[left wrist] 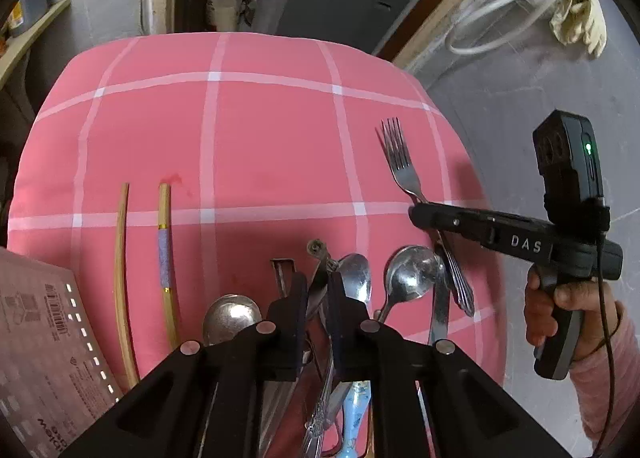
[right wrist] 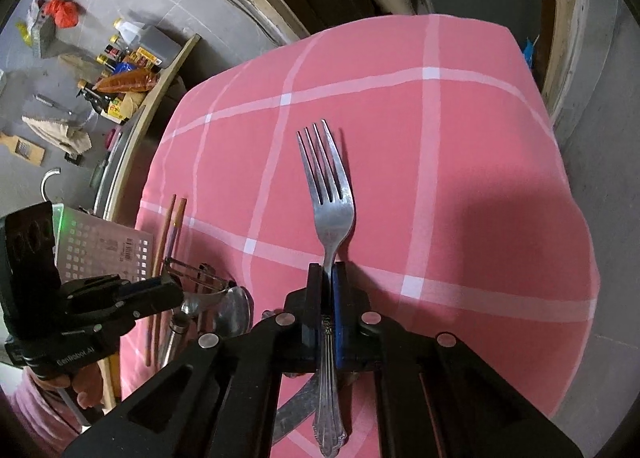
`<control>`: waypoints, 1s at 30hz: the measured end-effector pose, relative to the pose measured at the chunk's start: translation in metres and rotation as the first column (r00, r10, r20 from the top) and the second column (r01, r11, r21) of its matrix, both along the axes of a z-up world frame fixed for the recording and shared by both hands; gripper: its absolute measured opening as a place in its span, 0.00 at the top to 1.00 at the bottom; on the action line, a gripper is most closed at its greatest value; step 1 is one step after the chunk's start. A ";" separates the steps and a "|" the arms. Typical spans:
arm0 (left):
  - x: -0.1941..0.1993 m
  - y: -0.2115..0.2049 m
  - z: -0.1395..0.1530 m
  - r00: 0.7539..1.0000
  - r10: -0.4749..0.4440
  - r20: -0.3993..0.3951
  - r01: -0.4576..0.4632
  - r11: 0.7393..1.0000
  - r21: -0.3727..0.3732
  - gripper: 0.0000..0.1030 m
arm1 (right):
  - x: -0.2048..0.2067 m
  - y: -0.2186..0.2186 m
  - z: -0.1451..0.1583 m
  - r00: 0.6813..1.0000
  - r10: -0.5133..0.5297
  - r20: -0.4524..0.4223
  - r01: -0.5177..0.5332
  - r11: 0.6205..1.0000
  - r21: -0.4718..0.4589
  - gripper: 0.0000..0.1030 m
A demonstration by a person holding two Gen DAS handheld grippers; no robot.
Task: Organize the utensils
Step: 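Close the right gripper on the fork handle while the left gripper grasps the peeler, then carry the fork and peeler up and lower them into the white caddy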
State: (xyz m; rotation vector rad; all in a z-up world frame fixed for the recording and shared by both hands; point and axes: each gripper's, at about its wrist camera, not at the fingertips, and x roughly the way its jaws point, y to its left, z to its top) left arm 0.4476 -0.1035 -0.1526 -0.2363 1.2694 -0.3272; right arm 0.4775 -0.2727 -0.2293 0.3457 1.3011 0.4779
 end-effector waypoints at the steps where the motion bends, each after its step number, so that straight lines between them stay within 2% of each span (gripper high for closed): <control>1: 0.000 -0.001 0.002 1.000 0.001 0.001 -0.001 1.000 -0.010 0.92 | -0.001 -0.001 0.000 1.000 -0.006 0.000 0.006 1.000 0.004 0.96; 5: -0.010 -0.001 0.017 0.998 0.018 0.067 -0.017 1.000 -0.006 0.96 | -0.016 -0.001 0.011 0.998 -0.046 0.045 0.045 0.999 0.029 0.96; 10: -0.024 0.010 0.040 0.988 0.073 0.134 -0.062 0.995 -0.084 0.98 | -0.043 -0.010 0.039 0.978 -0.135 0.162 0.122 0.989 0.089 0.96; 12: -0.030 0.015 0.053 0.980 0.089 0.177 -0.074 0.993 -0.086 0.98 | -0.054 -0.011 0.052 0.965 -0.163 0.206 0.143 0.984 0.108 0.96; 19: -0.057 0.025 0.099 0.931 0.111 0.347 -0.081 0.992 -0.099 0.98 | -0.084 -0.007 0.105 0.896 -0.239 0.374 0.193 0.969 0.156 0.96; 25: -0.076 0.046 0.147 0.881 0.146 0.451 -0.096 0.987 -0.131 0.98 | -0.101 0.010 0.158 0.832 -0.258 0.491 0.196 0.965 0.173 0.96; 30: -0.089 0.073 0.193 0.845 0.165 0.509 -0.105 0.984 -0.145 0.98 | -0.113 0.026 0.205 0.781 -0.277 0.560 0.176 0.958 0.228 0.96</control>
